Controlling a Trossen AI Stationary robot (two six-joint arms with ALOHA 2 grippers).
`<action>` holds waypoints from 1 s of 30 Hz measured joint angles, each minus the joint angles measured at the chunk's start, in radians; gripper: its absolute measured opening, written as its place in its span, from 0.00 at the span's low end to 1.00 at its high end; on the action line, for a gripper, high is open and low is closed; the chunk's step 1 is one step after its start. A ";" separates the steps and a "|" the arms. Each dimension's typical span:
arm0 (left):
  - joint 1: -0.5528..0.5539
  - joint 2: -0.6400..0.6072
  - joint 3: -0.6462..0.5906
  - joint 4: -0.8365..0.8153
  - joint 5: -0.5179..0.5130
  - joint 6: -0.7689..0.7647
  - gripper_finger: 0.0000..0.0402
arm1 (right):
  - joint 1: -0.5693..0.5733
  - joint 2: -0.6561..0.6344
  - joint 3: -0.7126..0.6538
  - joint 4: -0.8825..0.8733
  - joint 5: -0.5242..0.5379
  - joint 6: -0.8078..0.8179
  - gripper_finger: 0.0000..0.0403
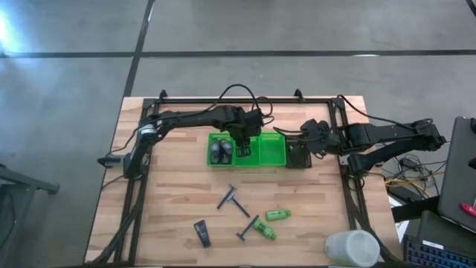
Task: Pick & Place Travel size toiletries
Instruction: Put the shaving cream into the middle green bin
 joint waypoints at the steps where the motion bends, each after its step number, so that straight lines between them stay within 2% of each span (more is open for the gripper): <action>1: 0.000 0.000 0.000 0.000 0.000 -0.001 0.25 | 0.000 0.000 0.000 0.000 0.000 0.000 0.49; 11: 0.000 -0.020 0.000 -0.002 -0.025 -0.007 0.42 | 0.000 0.000 -0.001 0.000 0.000 -0.008 0.45; 16: -0.005 -0.097 0.000 -0.045 -0.053 -0.031 0.47 | 0.000 0.000 -0.010 0.000 0.000 -0.008 0.44; 18: -0.022 -0.153 0.000 -0.113 -0.029 -0.077 0.48 | 0.000 0.000 -0.015 0.000 0.000 -0.008 0.44; 21: -0.095 -0.254 -0.030 -0.225 0.057 -0.158 0.49 | 0.000 0.000 -0.025 0.000 -0.001 -0.004 0.46; 23: -0.182 -0.318 -0.078 -0.265 0.062 -0.168 0.48 | 0.000 0.000 -0.031 0.001 -0.002 -0.003 0.48; 27: -0.378 -0.415 -0.247 -0.272 0.061 -0.166 0.48 | 0.000 0.000 -0.041 0.001 -0.013 0.000 0.50; 30: -0.482 -0.478 -0.392 -0.258 0.158 -0.292 0.48 | 0.000 0.000 -0.043 0.024 -0.074 0.016 0.51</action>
